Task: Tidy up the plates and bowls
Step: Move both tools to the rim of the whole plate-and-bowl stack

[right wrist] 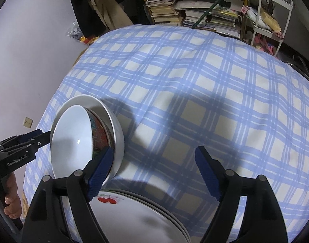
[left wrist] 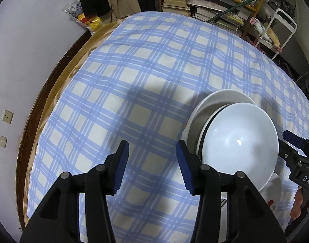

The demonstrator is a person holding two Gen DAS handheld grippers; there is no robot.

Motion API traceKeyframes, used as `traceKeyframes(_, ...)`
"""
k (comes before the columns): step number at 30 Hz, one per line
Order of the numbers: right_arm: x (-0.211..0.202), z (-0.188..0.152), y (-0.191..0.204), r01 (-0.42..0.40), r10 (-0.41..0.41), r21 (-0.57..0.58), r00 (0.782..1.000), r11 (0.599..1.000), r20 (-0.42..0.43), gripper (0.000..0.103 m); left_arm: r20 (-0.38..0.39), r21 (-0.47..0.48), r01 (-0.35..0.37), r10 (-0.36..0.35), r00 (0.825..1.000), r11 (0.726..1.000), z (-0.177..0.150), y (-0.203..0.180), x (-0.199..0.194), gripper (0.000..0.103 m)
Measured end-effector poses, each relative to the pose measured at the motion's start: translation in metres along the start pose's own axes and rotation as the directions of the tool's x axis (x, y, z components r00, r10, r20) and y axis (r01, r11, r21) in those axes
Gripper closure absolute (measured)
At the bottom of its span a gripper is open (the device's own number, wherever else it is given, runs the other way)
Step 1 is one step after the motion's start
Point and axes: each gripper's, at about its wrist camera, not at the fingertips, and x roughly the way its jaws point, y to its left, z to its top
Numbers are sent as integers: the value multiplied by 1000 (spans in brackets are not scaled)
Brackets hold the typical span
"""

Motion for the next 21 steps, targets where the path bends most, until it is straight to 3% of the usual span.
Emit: traceKeyframes(21,11,6,-5,-34,36,49,997,998,-62,16,-43,-1,-31,31,999,1000,15,1,10,56)
